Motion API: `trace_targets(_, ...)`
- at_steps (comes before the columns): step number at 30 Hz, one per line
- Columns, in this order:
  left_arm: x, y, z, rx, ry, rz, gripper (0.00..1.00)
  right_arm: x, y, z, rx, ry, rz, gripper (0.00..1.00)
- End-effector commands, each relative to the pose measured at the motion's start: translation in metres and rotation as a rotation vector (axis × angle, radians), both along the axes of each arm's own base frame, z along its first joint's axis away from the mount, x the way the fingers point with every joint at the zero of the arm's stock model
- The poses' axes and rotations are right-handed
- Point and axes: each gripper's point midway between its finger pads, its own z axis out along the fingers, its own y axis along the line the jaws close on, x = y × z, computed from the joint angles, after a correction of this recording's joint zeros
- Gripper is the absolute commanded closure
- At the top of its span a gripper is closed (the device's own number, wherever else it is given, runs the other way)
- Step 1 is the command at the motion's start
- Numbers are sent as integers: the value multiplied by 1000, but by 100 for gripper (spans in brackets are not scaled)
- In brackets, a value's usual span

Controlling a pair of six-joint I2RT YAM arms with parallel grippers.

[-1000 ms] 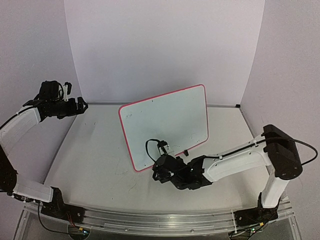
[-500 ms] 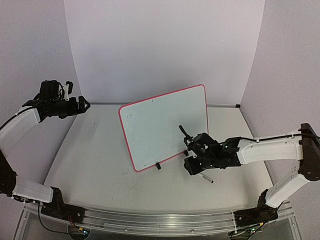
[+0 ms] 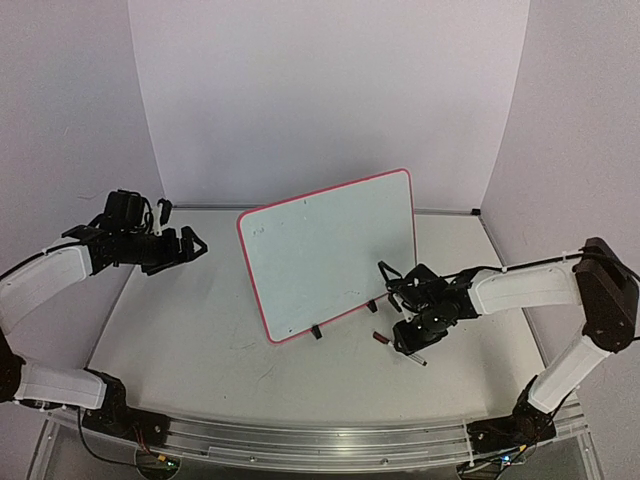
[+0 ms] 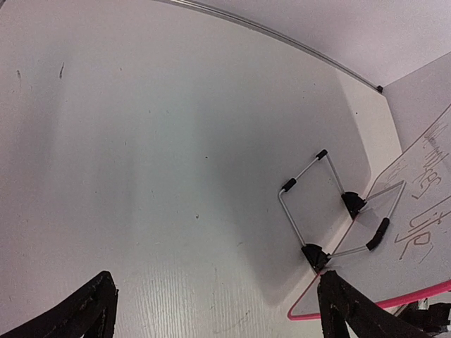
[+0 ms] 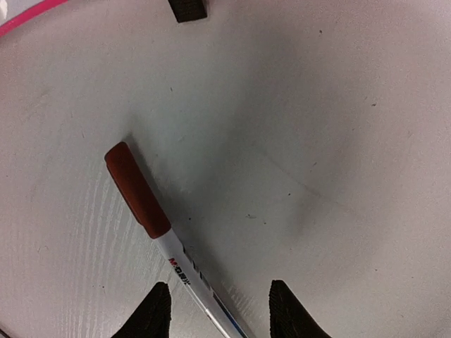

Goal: Write a sentence on the whiteboard
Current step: Pick up the whiteboard marker from the center of the board, then pass from the right arm to the left

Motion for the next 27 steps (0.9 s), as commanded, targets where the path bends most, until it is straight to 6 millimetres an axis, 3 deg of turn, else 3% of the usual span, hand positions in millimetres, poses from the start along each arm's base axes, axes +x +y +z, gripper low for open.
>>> trace_targets(1,-13,-4,4,-65,5,3,2,-4,10,-7,-1,53,64,59)
trace_targets(8,-40,-14,-18,-101,87,-42,4,-6,17,-17,2,93,89,71)
trace_targets(15,-77,-25,-30,-148,156,-83,7,-8,22,-15,30,93,100,100)
trace_targets(18,-97,-37,-27,-198,175,-122,9,-14,32,3,84,63,144,100)
trace_targets(23,-135,-57,-22,-223,205,-220,13,-42,72,52,195,-27,301,100)
trace_targets(27,-152,-73,-10,-283,204,-290,17,-61,106,95,292,-95,383,100)
